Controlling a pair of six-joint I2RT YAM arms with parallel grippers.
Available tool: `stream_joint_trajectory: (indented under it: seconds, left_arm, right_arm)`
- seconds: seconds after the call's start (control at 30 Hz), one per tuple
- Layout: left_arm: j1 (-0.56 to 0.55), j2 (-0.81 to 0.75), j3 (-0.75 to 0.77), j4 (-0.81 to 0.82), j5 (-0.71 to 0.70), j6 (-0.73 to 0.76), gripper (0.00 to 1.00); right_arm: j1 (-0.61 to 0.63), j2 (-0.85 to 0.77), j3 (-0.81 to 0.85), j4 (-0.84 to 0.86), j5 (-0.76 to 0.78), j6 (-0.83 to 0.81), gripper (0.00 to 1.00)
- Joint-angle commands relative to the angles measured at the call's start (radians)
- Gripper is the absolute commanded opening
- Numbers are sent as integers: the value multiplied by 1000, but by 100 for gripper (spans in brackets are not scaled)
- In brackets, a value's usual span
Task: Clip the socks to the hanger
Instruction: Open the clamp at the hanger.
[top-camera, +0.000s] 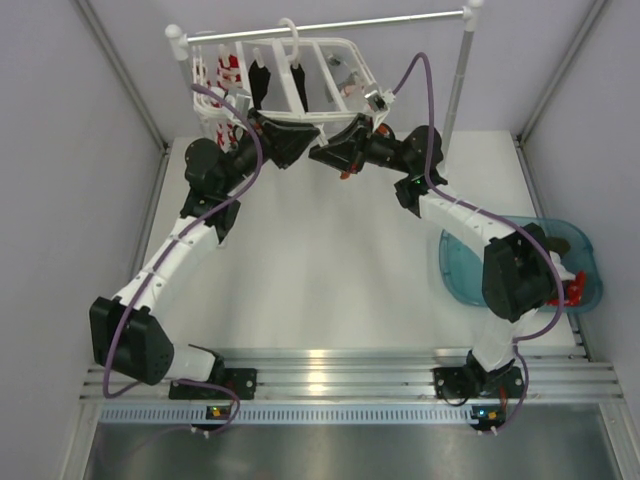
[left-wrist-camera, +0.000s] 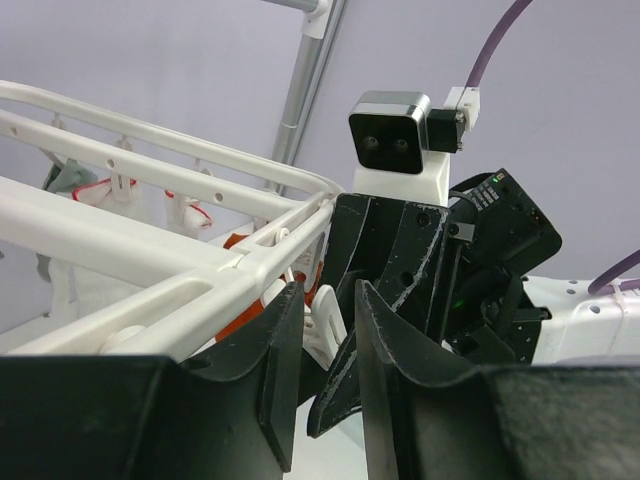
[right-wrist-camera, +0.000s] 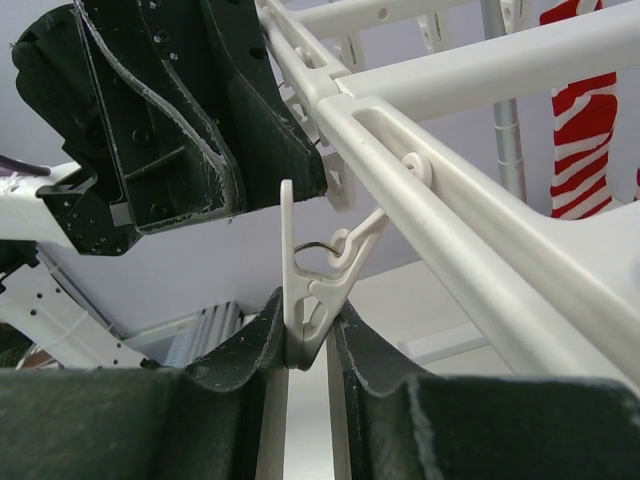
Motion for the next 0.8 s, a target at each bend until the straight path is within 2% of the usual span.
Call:
stream_joint_trajectory:
  seconds: [0.0, 0.2, 0.5, 0.77]
  left_arm:
    - [6, 33, 29, 20, 37, -48, 32]
    - [3, 45, 30, 17, 40, -54, 33]
    - [-16, 59, 33, 8, 46, -56, 20]
    - [-17, 16, -2, -26, 32, -53, 24]
  right_arm:
    - [22, -10, 15, 29, -71, -5, 0]
    - [25, -11, 24, -3, -64, -23, 0]
    - [34, -21, 31, -63, -38, -79, 0]
    - [36, -27, 35, -101, 5, -112, 0]
